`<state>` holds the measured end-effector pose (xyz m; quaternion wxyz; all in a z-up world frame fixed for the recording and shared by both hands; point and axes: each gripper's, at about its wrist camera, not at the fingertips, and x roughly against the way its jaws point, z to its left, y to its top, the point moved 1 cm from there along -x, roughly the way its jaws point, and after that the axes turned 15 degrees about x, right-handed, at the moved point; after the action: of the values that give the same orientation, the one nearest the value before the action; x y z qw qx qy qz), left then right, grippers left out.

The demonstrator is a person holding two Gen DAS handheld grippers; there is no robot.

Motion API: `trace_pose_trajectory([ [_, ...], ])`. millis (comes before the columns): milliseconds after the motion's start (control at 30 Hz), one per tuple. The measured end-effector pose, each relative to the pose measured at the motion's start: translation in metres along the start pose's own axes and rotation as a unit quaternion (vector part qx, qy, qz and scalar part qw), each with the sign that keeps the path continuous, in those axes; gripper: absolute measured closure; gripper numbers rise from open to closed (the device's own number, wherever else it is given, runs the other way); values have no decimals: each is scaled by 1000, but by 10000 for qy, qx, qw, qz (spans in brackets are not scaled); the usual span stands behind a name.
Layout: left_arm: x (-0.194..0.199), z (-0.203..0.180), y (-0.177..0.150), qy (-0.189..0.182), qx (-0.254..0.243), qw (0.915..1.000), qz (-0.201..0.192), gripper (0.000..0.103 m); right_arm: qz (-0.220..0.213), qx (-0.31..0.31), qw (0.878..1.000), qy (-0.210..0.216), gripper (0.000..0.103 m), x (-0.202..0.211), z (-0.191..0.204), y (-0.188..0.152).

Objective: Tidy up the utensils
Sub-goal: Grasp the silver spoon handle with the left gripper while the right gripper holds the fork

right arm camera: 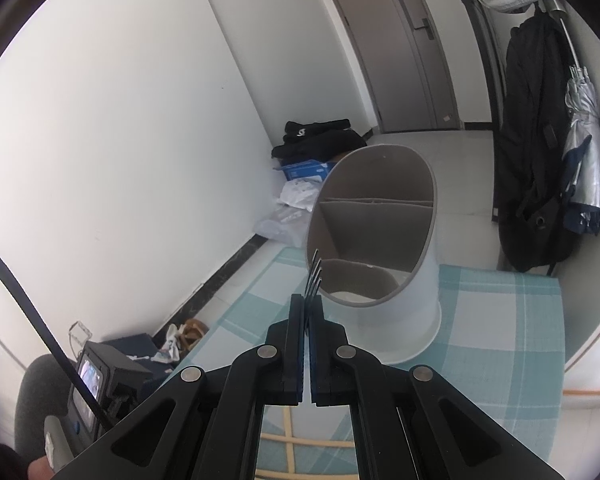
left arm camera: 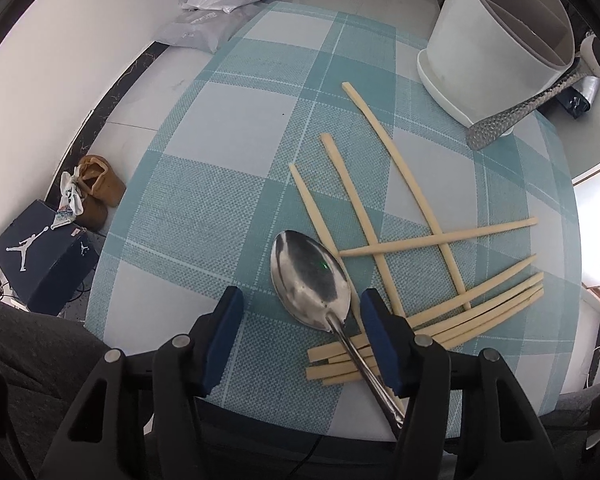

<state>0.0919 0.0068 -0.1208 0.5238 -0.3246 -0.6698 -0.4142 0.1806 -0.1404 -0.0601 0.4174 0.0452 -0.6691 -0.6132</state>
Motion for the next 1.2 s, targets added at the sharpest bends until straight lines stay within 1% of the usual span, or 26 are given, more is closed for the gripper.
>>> trace_pose_trajectory([
  [133,1,-5,-1,196,-108,9998,-6,46,12,22,10000,-4,102,-1,1,0],
  [233,2,1,1,146,-4,9998,124,46,19,25,10000,-15,102,-1,1,-1],
  [300,4,6,2,44,125,9998,113,46,22,26,10000,-25,102,-1,1,-1],
  [400,4,8,1,-9,219,9996,170,46,32,14,10000,-32,102,-2,0,-1],
  [500,-4,9,-1,80,203,9995,249,47,48,-13,10000,-35,102,-3,-1,-1],
  [533,-2,9,-2,78,173,9997,175,46,49,-17,10000,-33,102,-4,-1,-1],
  [600,-2,7,-2,103,160,9997,171,47,44,-3,10000,-40,102,-3,-1,-1],
  [700,-1,6,-2,219,146,9997,9,56,46,15,10000,-47,102,-3,1,-1],
  [767,0,7,-1,210,199,9995,-97,66,56,26,10000,-54,102,-3,1,-2],
  [867,2,10,0,161,364,9990,-199,70,68,17,10000,-69,102,-4,0,-2],
  [967,1,11,0,180,443,9980,-406,73,74,-2,9999,-94,102,-4,-2,-2],
  [1100,1,10,5,131,520,9973,-501,78,81,-28,9999,-117,102,-5,-4,-2],
  [1133,1,10,7,107,511,9974,-503,82,80,-25,9999,-117,102,-5,-3,-2],
  [1167,1,9,9,82,501,9974,-505,99,84,-14,9999,-123,102,-5,-3,-2],
  [1200,1,10,11,12,486,9975,-514,99,89,-4,9999,-123,102,-5,-3,-2],
])
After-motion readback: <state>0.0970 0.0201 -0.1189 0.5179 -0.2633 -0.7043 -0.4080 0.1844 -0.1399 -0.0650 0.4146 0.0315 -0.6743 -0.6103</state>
